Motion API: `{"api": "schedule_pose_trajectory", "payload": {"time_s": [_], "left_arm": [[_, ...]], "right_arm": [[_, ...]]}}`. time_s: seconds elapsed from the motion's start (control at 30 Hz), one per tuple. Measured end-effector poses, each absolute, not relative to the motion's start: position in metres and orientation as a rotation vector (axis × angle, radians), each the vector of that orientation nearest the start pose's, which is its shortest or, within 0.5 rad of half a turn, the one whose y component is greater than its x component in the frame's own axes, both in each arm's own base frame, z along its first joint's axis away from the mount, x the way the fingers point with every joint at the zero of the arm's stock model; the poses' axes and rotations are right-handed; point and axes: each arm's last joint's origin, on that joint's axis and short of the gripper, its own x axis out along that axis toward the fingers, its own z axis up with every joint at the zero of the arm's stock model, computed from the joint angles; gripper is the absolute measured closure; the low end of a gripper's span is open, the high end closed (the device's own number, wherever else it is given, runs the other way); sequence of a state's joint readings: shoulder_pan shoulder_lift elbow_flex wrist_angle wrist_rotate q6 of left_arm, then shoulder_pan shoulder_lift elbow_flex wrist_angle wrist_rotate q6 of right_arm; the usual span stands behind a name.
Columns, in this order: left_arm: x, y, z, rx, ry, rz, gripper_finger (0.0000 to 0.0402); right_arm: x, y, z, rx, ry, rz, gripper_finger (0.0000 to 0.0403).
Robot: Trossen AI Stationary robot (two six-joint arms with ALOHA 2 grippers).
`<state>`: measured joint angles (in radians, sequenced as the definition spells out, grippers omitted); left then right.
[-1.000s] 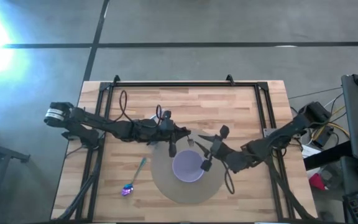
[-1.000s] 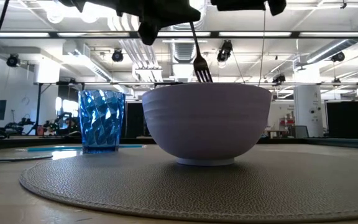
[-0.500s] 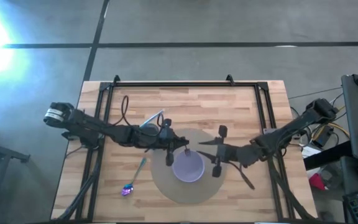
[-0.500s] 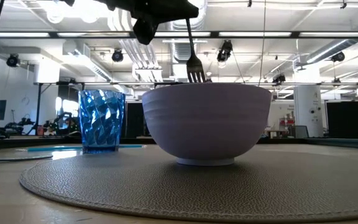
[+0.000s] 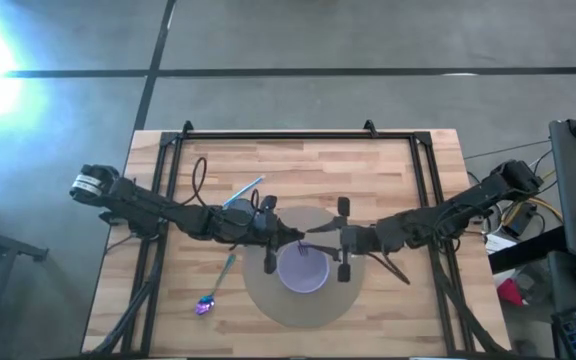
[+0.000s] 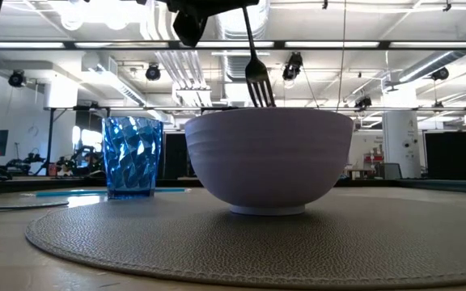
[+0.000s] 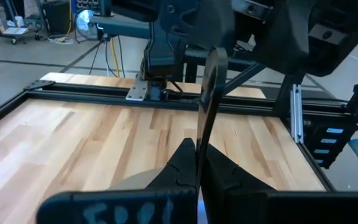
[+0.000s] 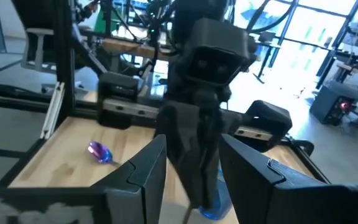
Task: Pick & Place Utensil
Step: Put the black fork into the violet bowl
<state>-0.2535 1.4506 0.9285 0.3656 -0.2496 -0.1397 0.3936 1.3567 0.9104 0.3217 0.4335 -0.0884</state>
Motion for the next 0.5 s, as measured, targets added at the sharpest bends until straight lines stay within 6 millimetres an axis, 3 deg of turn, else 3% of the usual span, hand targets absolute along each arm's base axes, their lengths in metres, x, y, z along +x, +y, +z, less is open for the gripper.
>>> {"api": "schedule_pose_trajectory", "payload": {"time_s": [0.5], "left_arm": [[0.325, -0.078, 0.28, -0.03, 0.156, -0.024, 0.0401]], "right_arm": [[0.294, 0.094, 0.3, -0.079, 0.072, -0.014, 0.0267]]}}
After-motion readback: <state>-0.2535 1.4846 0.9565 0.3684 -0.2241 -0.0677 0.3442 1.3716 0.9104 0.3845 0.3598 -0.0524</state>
